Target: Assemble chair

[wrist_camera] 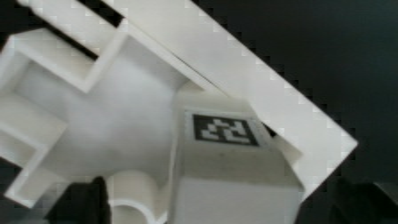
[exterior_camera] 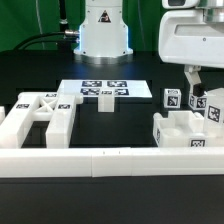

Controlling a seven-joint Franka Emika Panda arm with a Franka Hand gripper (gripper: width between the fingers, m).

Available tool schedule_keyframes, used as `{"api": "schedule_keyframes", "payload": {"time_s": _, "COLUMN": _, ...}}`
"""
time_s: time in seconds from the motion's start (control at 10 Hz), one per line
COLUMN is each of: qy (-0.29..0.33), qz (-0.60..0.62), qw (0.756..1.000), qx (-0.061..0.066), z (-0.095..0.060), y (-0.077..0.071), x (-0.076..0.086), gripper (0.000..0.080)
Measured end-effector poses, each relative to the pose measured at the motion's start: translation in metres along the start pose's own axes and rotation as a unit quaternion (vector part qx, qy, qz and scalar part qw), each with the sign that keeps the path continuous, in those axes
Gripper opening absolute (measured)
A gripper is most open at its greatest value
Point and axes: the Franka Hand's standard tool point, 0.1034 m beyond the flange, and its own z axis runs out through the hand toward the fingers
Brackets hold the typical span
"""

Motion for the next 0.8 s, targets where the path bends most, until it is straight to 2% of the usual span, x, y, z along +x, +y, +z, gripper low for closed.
{"api": "schedule_keyframes", "payload": {"time_s": 0.1, "qy": 0.001, "qz": -0.052, "qw": 0.999, "qx": 0.001, "z": -0.0008, "y": -0.0019, "x": -0.0004, "gripper": 0.0646}}
{"api": "schedule_keyframes", "payload": {"time_s": 0.3, "qy": 0.003, "qz": -0.146, "qw": 0.989, "qx": 0.001, "z": -0.0002, "y": -0.0016, "x": 0.0006, "gripper": 0.0649}}
{"api": "schedule_keyframes", "payload": {"time_s": 0.5, "qy": 0.006, "qz": -0.227, "qw": 0.974, "qx": 0.0, "z": 0.0031, "y": -0.0028, "x": -0.002, "gripper": 0.0649}}
{"api": "schedule_keyframes", "payload": {"time_s": 0.8, "qy": 0.01, "qz": -0.311, "qw": 0.95, "qx": -0.004, "z": 0.0002, "y": -0.0074, "x": -0.0014, "gripper": 0.0649}}
